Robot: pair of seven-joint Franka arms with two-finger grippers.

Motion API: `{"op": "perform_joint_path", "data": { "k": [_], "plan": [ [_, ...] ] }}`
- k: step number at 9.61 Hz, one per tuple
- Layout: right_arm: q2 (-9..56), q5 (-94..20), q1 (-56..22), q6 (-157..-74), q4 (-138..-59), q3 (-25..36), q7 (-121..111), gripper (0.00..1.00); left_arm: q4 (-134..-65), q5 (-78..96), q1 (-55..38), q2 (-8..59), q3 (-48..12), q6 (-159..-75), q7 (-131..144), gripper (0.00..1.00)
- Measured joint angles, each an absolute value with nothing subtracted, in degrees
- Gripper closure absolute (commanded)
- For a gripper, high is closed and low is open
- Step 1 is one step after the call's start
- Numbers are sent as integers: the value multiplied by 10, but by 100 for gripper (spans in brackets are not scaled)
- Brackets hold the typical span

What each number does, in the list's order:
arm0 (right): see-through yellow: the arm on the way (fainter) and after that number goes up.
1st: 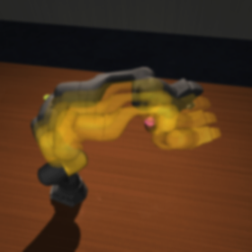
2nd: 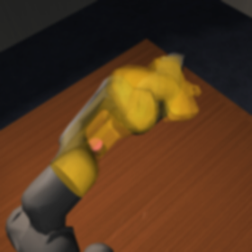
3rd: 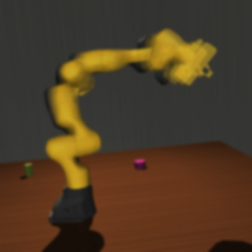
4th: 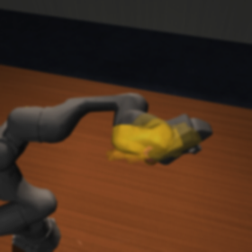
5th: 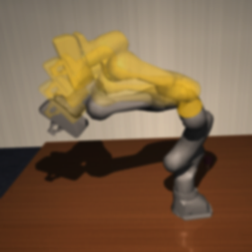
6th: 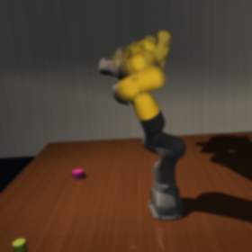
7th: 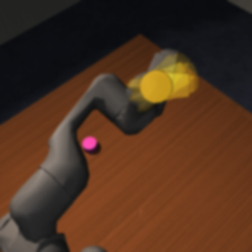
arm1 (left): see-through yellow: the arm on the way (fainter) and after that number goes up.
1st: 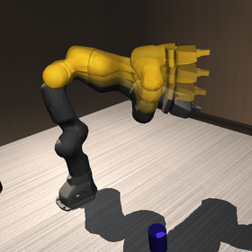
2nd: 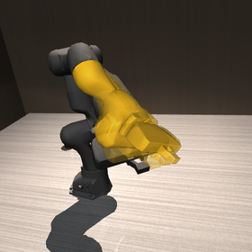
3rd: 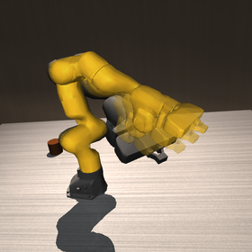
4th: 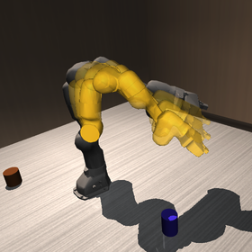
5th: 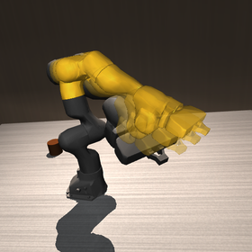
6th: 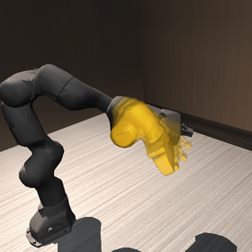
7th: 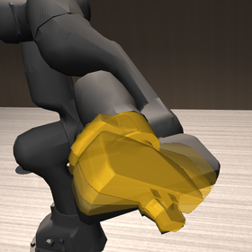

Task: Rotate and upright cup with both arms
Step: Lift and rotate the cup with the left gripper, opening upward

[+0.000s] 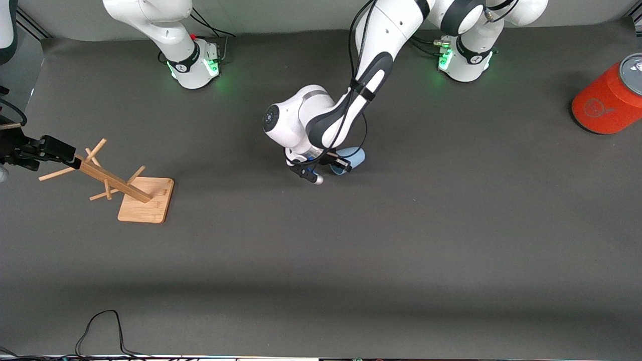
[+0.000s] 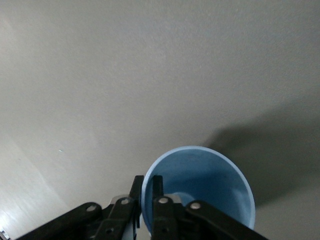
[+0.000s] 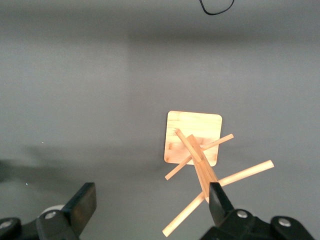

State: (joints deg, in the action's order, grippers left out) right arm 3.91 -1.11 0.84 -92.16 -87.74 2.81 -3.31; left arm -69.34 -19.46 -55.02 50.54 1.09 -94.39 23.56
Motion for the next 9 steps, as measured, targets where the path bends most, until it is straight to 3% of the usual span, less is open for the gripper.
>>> {"op": "perform_joint_path", "data": {
  "k": [4,9],
  "plan": [
    [39,-11,9,-922,-877,28,-34,0,-621,-139,-466,448,25,-904,199,100],
    [39,-11,9,-922,-878,28,-34,0,-619,3,-301,404,13,-963,99,100]
  ]
}}
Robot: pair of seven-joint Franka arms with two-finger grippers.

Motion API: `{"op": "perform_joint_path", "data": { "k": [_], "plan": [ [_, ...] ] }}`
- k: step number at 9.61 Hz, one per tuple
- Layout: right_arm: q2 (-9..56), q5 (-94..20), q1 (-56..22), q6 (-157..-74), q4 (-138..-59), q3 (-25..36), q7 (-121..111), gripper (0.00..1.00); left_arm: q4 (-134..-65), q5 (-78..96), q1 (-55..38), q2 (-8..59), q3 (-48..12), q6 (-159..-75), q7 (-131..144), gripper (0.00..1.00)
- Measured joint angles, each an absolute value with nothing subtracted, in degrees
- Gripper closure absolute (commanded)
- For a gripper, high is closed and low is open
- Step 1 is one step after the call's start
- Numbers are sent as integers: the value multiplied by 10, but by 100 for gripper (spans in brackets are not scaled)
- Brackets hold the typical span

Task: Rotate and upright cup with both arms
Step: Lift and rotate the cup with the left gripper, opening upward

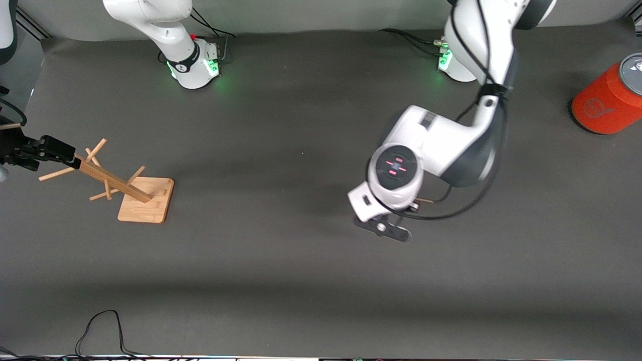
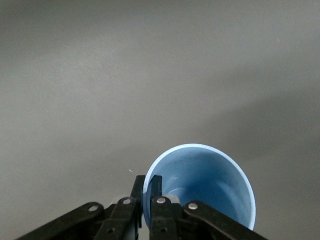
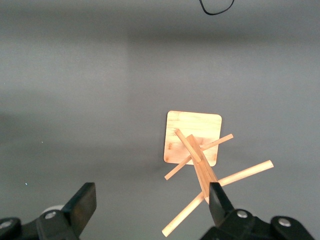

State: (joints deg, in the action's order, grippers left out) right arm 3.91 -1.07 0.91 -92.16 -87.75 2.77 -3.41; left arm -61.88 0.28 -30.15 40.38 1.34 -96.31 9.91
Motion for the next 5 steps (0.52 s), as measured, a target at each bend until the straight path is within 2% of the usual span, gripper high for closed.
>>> {"op": "perform_joint_path", "data": {
  "k": [2,5],
  "plan": [
    [39,-11,9,-922,-878,28,-34,0,-657,22,-290,384,2,-1062,96,100],
    [39,-11,9,-922,-878,28,-34,0,-839,25,-295,292,-6,-1261,105,100]
  ]
}}
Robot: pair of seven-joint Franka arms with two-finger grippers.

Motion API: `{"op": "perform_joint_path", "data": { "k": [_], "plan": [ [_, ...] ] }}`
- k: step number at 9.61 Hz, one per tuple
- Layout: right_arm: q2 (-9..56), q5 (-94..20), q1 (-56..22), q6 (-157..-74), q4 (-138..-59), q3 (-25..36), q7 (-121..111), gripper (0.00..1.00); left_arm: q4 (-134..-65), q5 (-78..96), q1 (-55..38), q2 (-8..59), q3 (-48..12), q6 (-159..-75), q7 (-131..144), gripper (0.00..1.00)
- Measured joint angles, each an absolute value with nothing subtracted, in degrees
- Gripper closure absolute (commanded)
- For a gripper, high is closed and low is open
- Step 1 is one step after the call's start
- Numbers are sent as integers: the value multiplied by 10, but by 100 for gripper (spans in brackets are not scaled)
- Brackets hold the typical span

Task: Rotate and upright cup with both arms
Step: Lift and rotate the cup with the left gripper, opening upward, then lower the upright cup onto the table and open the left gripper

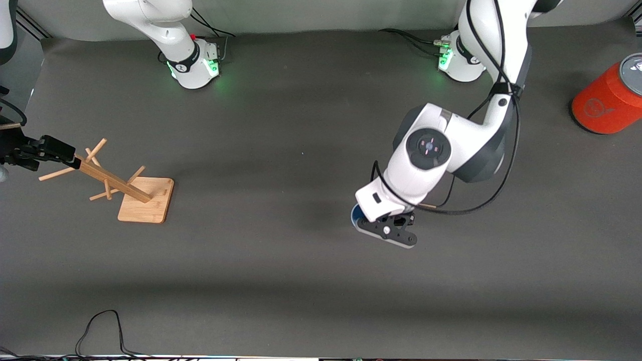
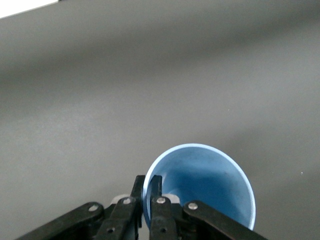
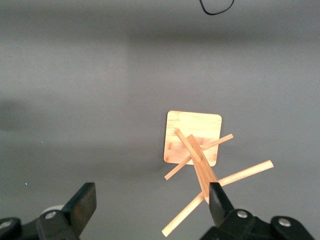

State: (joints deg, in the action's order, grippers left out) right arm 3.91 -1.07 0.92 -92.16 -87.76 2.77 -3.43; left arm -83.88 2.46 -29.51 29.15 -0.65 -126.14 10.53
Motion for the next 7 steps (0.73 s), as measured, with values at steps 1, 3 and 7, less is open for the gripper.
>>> {"op": "perform_joint_path", "data": {
  "k": [1,3,7],
  "plan": [
    [39,-11,9,-922,-878,28,-34,0,-914,25,-295,251,-6,-1325,120,100],
    [39,-11,9,-922,-878,28,-34,0,-1051,26,-302,190,-8,-1444,140,100],
    [39,-11,9,-922,-878,28,-34,0,-1182,27,-335,207,-9,-1644,207,100]
  ]
}}
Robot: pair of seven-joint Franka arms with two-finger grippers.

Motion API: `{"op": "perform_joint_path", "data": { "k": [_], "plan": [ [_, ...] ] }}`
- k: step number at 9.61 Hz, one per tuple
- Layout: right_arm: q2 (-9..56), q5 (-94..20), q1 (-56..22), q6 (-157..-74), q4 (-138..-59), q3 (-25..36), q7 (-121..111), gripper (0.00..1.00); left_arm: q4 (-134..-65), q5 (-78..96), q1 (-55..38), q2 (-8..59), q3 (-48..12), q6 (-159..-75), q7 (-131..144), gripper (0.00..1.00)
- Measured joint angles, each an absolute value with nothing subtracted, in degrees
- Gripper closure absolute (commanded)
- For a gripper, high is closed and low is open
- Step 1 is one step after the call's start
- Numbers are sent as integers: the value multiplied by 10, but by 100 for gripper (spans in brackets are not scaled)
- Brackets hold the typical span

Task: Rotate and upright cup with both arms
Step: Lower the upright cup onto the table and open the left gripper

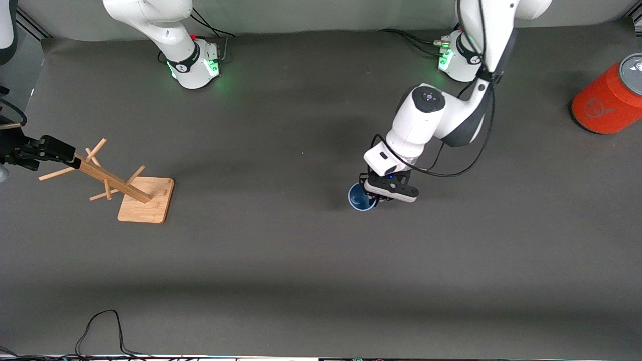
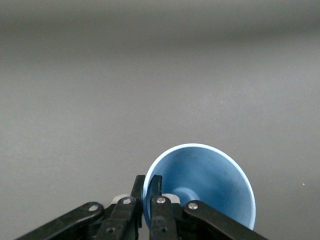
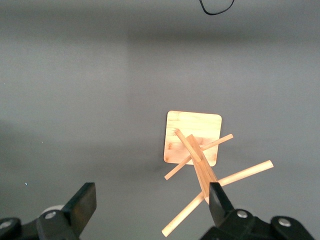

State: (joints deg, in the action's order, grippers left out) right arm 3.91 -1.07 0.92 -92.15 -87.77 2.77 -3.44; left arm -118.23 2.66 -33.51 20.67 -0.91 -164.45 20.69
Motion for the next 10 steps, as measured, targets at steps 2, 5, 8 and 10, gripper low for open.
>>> {"op": "perform_joint_path", "data": {
  "k": [2,5,8,10],
  "plan": [
    [39,-11,9,-922,-878,28,-34,0,-1201,27,-337,225,-9,-1705,225,100],
    [39,-11,9,-922,-878,28,-35,0,-1210,27,-348,236,-9,-1718,232,100],
    [39,-11,9,-922,-878,28,-35,0,-1210,27,-356,241,-9,-1718,235,100],
    [39,-11,9,-922,-878,28,-35,0,-1212,27,-363,243,-9,-1718,235,100]
  ]
}}
